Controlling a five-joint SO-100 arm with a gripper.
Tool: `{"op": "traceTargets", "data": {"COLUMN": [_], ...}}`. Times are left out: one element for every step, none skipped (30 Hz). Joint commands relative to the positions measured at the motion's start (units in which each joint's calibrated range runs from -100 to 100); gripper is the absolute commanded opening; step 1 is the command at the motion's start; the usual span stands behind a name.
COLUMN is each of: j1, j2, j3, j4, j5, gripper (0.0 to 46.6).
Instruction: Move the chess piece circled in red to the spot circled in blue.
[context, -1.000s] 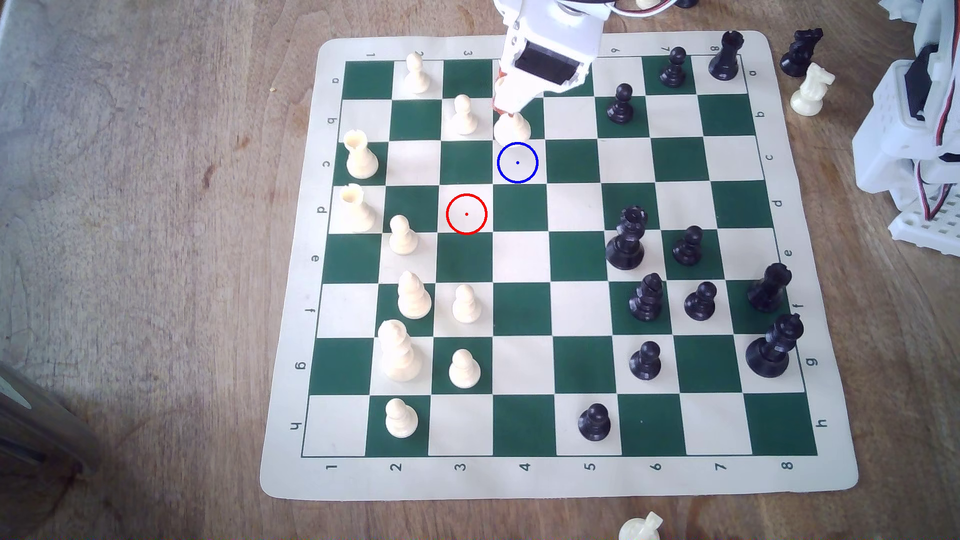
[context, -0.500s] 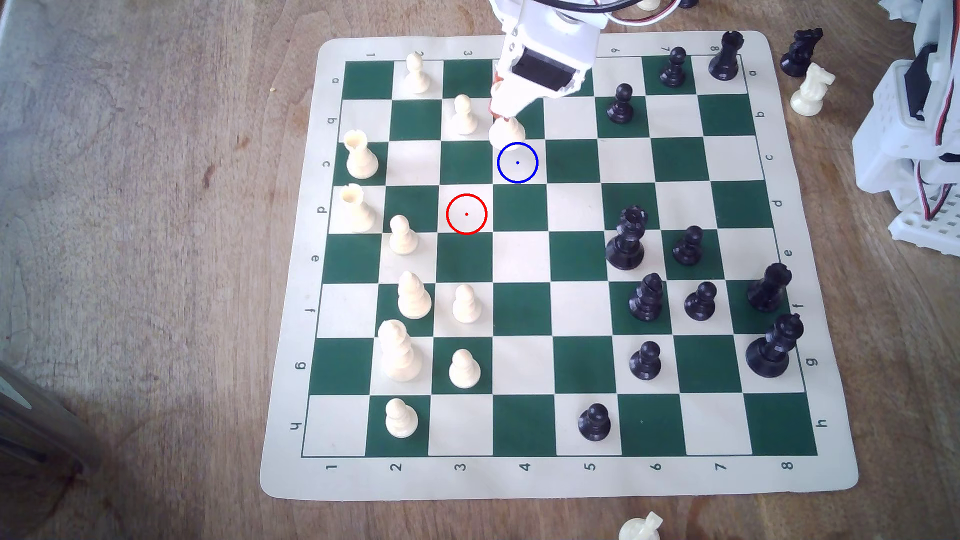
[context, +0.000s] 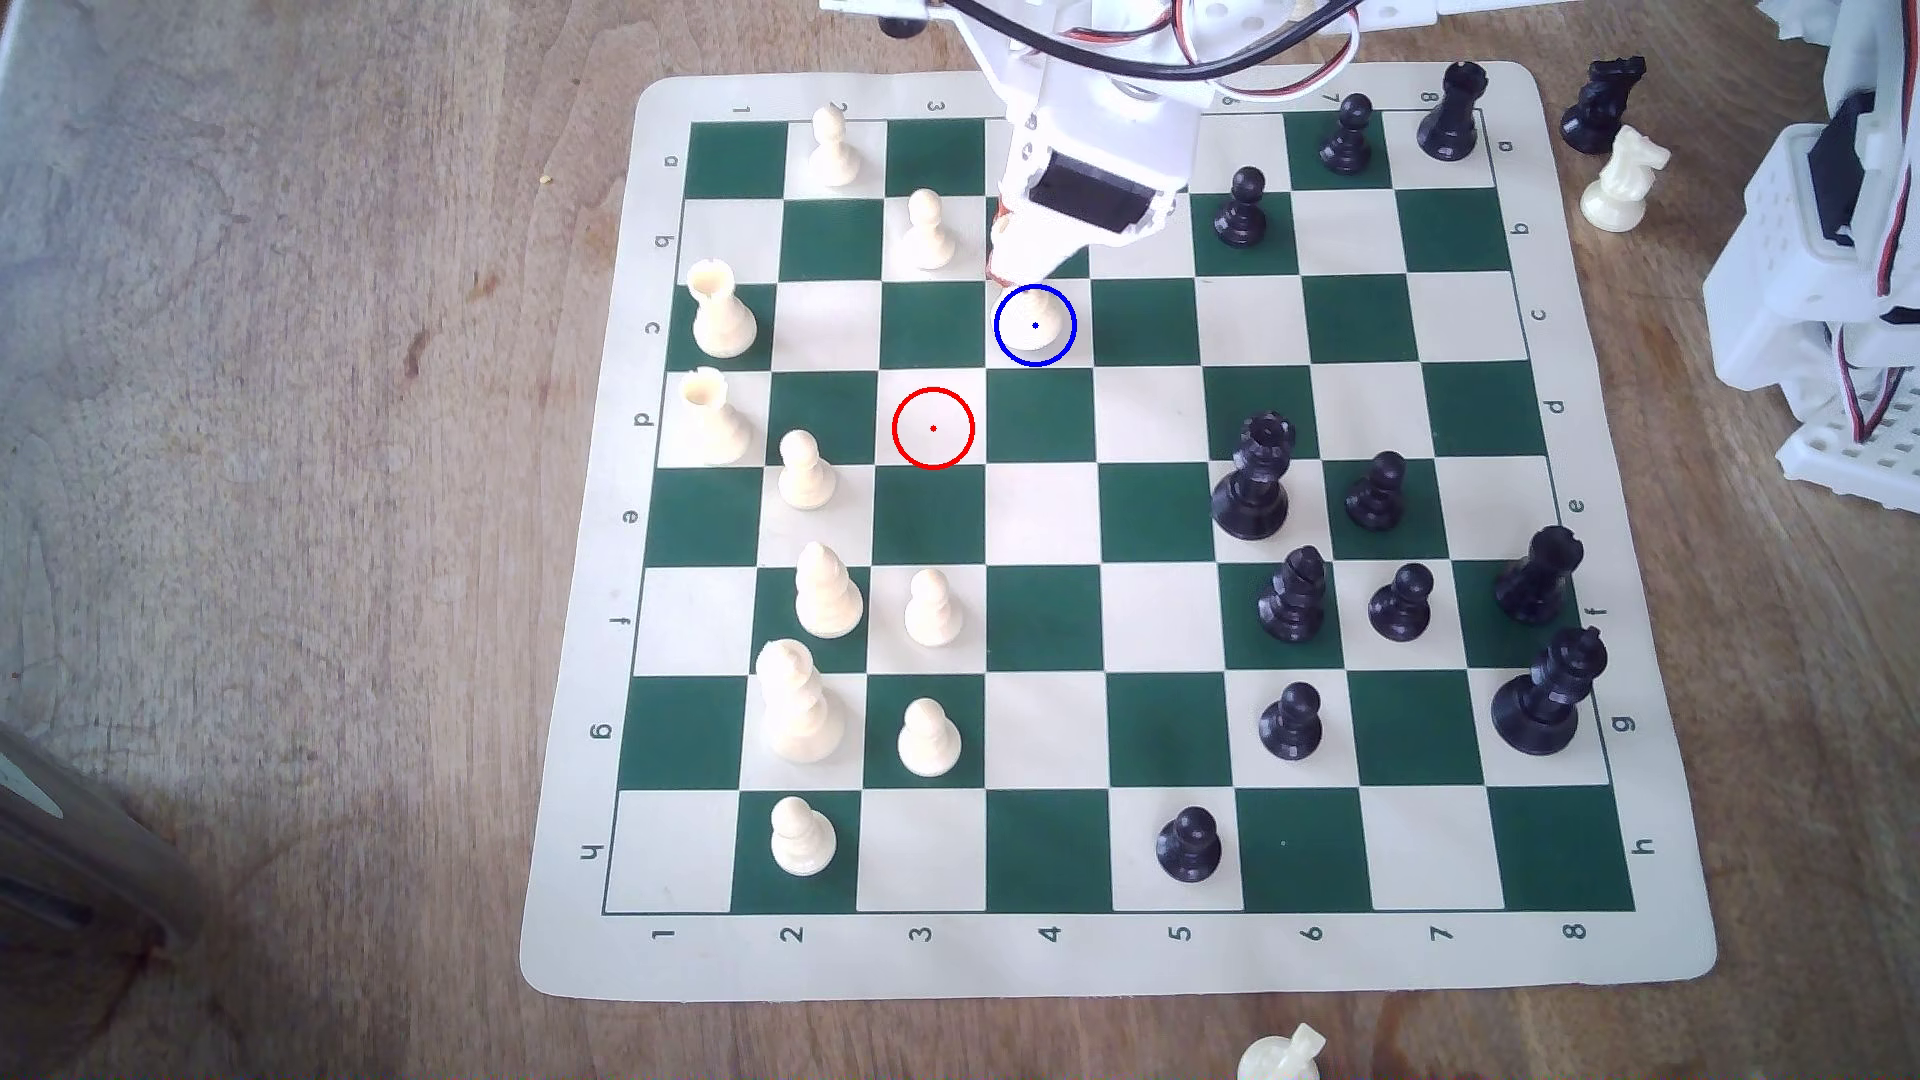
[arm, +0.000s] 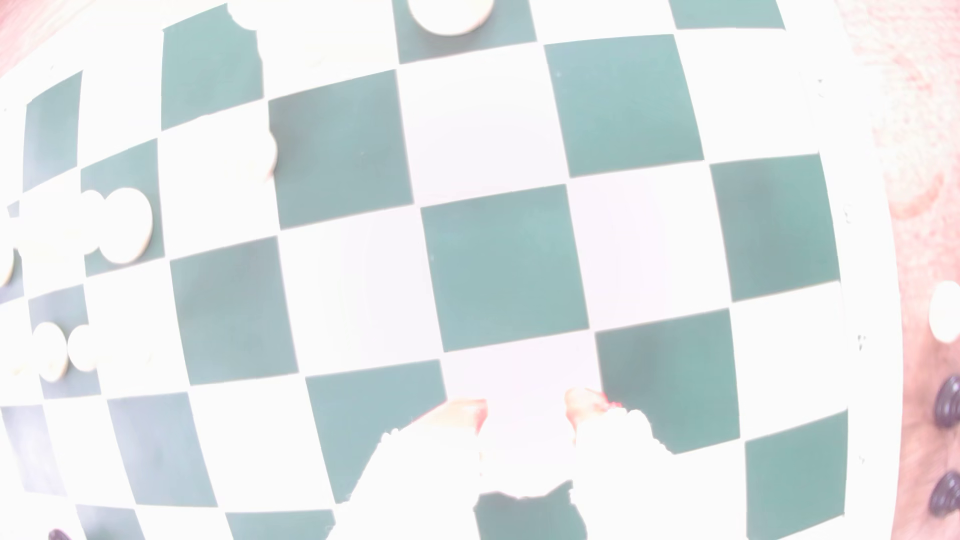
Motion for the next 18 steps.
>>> {"op": "traceTargets", "data": {"j1": [-0.01,-0.01,-0.01,-0.01,-0.01,0.07,0.15,0.31,0.38,0.54,0.62,0.70,0.77,0.77,0.77,0.77,0.77,0.77], "j2": [-1.19,-1.19,-1.19,-1.19,-1.10,-1.02,-1.02,-1.02,-1.02,-1.02,-1.02,-1.02,-1.10,-1.19,-1.19,-1.19,-1.27,-1.53], "j3": [-0.30,-0.03,0.15,0.42,0.69,1.24,1.42,1.60,1.69,1.78,1.87,1.96,2.14,2.42,2.60,2.78,2.96,3.05], "j4": [-0.81,-0.81,-0.81,-0.81,-0.81,-0.81,-0.81,-0.81,-0.81,-0.98,-1.30,-1.63,-1.71,-1.71,-1.71,-1.63,-1.47,-1.47], "j5": [0.20,0.24,0.29,0.34,0.49,0.78,0.88,0.98,1.03,1.07,1.07,1.07,1.07,1.07,0.73,0.68,0.63,0.63], "gripper": [0.2,0.2,0.2,0.2,0.2,0.2,0.2,0.2,0.2,0.4,1.9,4.5,7.6,10.4,14.5,15.3,15.6,15.8]}}
